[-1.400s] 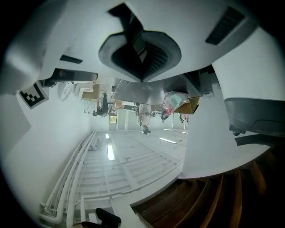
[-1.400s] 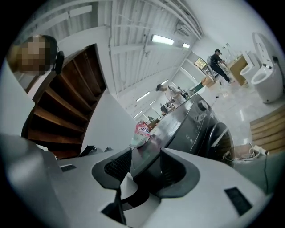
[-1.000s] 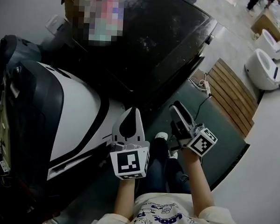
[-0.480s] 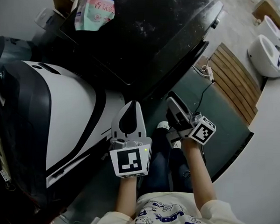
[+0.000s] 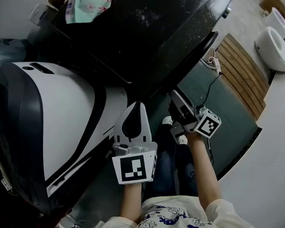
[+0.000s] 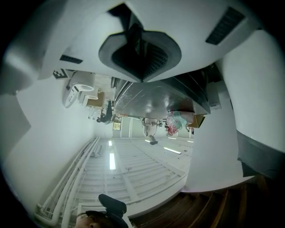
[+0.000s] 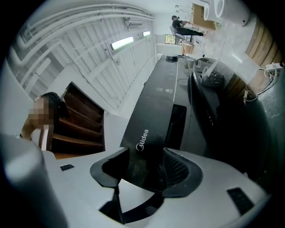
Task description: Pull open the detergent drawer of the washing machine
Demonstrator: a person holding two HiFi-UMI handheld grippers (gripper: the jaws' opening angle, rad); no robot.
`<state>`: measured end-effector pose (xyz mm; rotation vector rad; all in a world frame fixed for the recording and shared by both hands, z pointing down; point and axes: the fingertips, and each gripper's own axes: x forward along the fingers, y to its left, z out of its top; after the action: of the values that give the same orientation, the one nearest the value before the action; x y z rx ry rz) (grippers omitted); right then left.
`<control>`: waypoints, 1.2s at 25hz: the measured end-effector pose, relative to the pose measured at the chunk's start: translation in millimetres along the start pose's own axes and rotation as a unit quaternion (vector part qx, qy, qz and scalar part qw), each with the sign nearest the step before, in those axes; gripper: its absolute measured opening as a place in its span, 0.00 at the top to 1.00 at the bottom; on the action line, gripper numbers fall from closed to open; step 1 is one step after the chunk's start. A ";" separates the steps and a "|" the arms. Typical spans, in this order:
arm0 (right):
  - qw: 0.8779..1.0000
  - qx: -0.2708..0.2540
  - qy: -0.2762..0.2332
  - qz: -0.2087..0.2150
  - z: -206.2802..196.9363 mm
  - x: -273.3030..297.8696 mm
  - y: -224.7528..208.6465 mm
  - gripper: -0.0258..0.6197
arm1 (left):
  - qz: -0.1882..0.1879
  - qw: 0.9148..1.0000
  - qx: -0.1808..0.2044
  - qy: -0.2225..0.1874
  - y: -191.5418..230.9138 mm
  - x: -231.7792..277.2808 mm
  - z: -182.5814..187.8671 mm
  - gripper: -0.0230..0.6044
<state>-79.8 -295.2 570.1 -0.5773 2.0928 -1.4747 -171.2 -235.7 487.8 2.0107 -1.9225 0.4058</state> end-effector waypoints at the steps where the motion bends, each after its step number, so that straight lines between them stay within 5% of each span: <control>1: 1.000 0.004 -0.005 -0.001 0.7 0.4 -3.5 0.61 | -0.001 1.000 -0.004 -0.002 -0.1 1.2 -0.3 0.94; 6: 0.999 0.025 -0.022 0.009 3.3 5.0 -16.5 0.61 | 0.009 0.999 -0.046 -0.016 2.6 6.7 -0.6 0.94; 30: 0.992 0.071 -0.022 0.103 1.8 28.8 -9.8 0.60 | -0.002 0.998 -0.057 0.011 1.1 6.6 -25.2 0.94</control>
<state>-100.7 -317.1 574.2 -0.3262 1.9319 -1.4628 -171.4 -231.0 513.5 1.9305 -1.8836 0.3084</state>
